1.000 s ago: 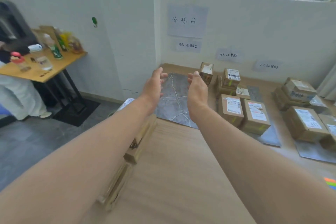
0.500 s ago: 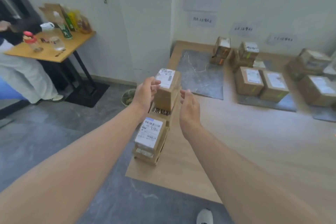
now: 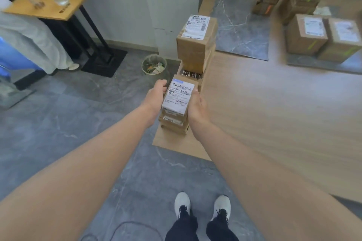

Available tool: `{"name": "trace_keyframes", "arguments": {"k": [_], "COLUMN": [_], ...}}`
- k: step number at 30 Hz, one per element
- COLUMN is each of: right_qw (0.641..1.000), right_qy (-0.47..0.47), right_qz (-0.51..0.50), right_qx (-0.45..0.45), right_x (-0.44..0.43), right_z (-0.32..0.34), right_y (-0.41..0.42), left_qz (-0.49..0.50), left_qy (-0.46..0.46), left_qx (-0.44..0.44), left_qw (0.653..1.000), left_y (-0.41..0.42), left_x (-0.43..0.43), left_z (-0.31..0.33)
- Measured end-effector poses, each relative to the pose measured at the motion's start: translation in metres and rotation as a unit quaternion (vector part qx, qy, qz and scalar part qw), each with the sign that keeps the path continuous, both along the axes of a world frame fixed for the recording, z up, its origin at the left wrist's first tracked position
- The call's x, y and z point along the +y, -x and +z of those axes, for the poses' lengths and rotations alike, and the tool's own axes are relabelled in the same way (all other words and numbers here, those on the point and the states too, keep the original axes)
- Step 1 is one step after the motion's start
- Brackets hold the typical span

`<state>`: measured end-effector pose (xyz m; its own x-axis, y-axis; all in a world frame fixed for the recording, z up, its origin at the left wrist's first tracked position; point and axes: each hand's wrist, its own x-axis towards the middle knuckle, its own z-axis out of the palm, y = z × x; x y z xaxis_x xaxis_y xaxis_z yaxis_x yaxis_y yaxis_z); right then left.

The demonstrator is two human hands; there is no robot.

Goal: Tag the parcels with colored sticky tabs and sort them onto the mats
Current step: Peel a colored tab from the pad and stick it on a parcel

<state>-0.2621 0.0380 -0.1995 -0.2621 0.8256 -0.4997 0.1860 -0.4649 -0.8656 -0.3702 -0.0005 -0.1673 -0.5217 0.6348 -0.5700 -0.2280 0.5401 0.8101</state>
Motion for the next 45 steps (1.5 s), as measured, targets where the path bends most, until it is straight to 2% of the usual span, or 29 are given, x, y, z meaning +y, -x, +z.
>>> {"name": "trace_keyframes", "arguments": {"k": [8, 19, 29, 39, 45], "right_qw": [1.0, 0.994, 0.982, 0.975, 0.971], "right_qy": [0.003, -0.065, -0.101, -0.123, -0.144], "right_qz": [-0.007, -0.084, -0.157, -0.177, -0.184], "right_qx": [0.026, 0.024, 0.041, 0.061, 0.043], "right_x": [0.001, 0.026, 0.072, 0.128, 0.149], "right_z": [0.014, 0.097, 0.154, 0.195, 0.216], "right_y": [-0.006, -0.071, -0.187, -0.349, -0.431], "left_qz": [0.03, -0.028, -0.1, -0.158, -0.184], "left_qy": [-0.015, -0.077, -0.112, -0.147, -0.163], "left_qx": [-0.031, -0.038, -0.018, -0.015, -0.008], "left_qw": [0.999, 0.996, 0.988, 0.976, 0.969], "left_y": [-0.003, -0.051, -0.162, -0.31, -0.385], "left_x": [-0.011, 0.023, 0.08, 0.145, 0.168], "left_z": [0.013, 0.081, 0.141, 0.172, 0.191]}}
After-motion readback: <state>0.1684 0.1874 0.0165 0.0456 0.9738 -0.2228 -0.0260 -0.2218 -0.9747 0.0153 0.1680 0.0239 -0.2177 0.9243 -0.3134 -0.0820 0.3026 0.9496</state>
